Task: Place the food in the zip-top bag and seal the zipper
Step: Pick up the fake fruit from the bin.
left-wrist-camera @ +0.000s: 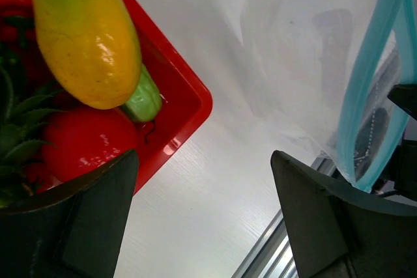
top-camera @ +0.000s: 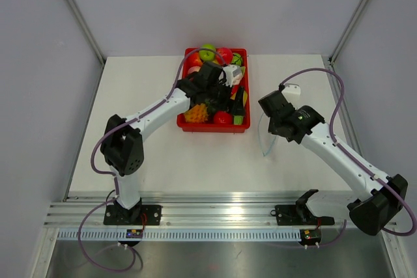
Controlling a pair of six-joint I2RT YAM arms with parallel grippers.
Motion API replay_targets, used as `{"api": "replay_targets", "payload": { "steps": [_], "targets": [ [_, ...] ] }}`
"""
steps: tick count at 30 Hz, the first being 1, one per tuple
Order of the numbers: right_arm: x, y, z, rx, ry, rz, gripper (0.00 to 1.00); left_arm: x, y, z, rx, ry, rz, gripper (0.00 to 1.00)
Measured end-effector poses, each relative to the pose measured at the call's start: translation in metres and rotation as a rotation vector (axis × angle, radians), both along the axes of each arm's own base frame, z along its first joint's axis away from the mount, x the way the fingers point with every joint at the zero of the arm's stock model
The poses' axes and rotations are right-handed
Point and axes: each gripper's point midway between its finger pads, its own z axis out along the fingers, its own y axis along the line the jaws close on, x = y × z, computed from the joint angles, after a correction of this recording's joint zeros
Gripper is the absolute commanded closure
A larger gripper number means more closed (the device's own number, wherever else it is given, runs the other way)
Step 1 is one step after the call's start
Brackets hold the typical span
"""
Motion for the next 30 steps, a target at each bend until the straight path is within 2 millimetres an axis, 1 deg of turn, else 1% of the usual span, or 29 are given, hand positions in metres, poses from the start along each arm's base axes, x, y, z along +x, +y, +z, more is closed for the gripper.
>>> {"api": "replay_targets", "payload": {
  "steps": [1,4,8,12,16,19,26,28,30],
  "targets": [
    [0.0,0.0,0.0,0.002,0.003,-0.001,1.0,0.004,0.003,0.0,0.015,-0.01,0.017,0.01],
    [0.0,0.0,-0.001,0.009,0.008,-0.001,1.0,0.016,0.009,0.0,0.058,-0.04,0.069,0.01],
    [0.0,-0.001,-0.001,0.009,0.01,-0.001,1.0,0.04,0.014,-0.001,0.124,-0.091,0.142,0.01],
    [0.001,-0.002,-0.001,0.006,0.011,-0.002,1.0,0.057,0.018,-0.016,0.194,-0.111,0.188,0.01],
    [0.001,-0.003,-0.001,0.004,0.012,-0.001,1.0,0.074,0.017,-0.031,0.261,-0.132,0.204,0.06],
    [0.0,-0.003,-0.001,0.004,0.012,-0.001,1.0,0.083,0.01,-0.035,0.285,-0.156,0.196,0.08],
    [0.0,-0.002,0.0,0.013,0.012,0.003,1.0,0.101,-0.017,-0.029,0.289,-0.222,0.165,0.09],
    [-0.001,-0.001,-0.001,0.019,0.016,0.007,1.0,0.103,-0.023,-0.032,0.294,-0.231,0.16,0.11],
    [-0.001,0.0,-0.001,0.022,0.016,0.009,1.0,0.105,-0.025,-0.04,0.312,-0.23,0.157,0.13]
  ]
}}
